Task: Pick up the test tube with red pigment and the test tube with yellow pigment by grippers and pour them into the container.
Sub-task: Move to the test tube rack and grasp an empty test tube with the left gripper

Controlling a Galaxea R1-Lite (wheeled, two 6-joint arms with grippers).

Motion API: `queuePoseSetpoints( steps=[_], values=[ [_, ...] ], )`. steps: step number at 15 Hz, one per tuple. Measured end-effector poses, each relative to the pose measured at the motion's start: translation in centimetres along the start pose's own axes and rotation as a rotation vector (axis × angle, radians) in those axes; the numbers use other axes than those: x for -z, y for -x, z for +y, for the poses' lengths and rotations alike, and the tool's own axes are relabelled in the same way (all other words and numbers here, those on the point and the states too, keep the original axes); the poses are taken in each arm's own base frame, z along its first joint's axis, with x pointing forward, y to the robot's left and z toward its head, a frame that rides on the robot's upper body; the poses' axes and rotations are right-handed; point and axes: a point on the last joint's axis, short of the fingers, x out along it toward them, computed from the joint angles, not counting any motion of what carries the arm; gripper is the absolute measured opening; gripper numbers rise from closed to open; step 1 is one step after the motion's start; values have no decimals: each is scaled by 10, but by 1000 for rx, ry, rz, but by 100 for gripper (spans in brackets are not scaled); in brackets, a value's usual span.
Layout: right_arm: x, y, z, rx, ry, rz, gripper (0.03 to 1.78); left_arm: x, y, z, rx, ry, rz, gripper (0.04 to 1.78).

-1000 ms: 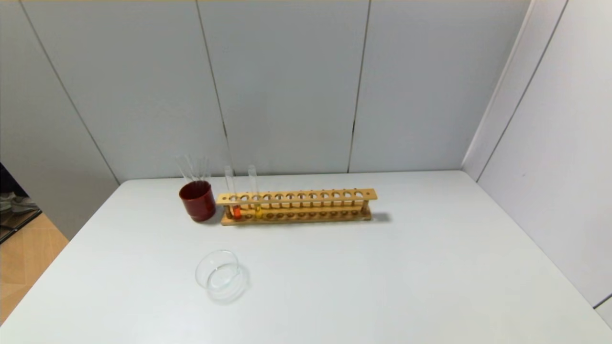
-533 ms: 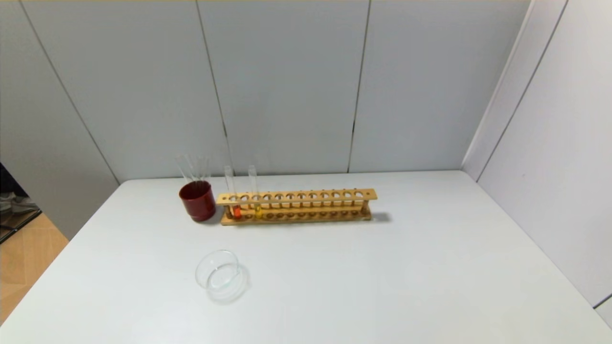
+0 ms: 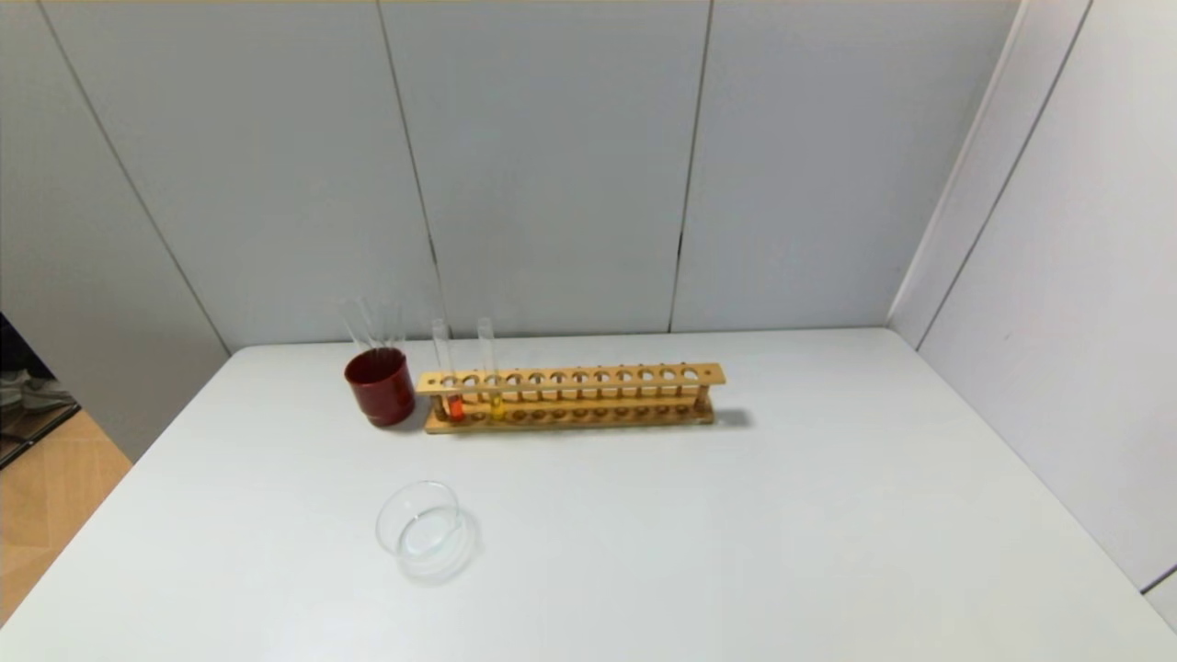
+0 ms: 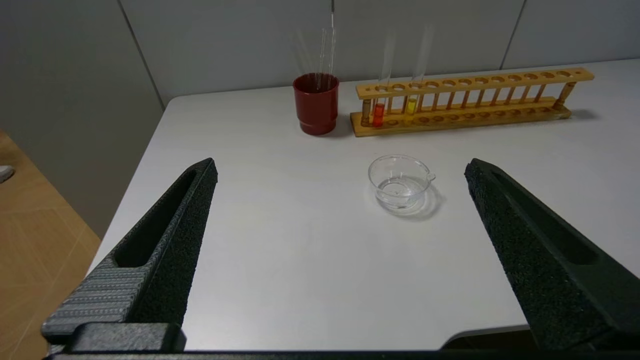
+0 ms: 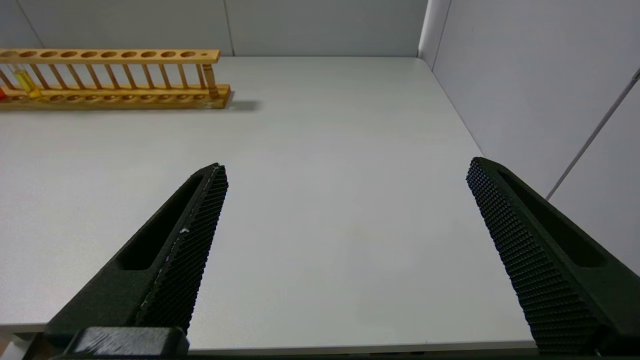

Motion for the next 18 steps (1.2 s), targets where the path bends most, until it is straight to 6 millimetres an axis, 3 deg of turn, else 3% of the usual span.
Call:
queuePoseSetpoints(
  steps=[2, 4, 6, 8, 12, 18],
  values=[
    [0, 0, 0, 0, 0, 0, 175, -42, -5, 1, 8, 0, 5, 175],
    [0, 0, 0, 0, 0, 0, 175, -78, -23, 2, 21, 2, 32, 175],
    [0, 0, 0, 0, 0, 0, 175, -105, -52, 3, 63, 4, 73, 175],
    [0, 0, 0, 0, 0, 0, 175, -119, -89, 3, 112, 8, 122, 175],
    [0, 0, 0, 0, 0, 0, 175, -114, -165, 5, 147, 52, 226, 175],
    [0, 0, 0, 0, 0, 0, 175, -66, -257, 7, 165, 102, 346, 175]
  ],
)
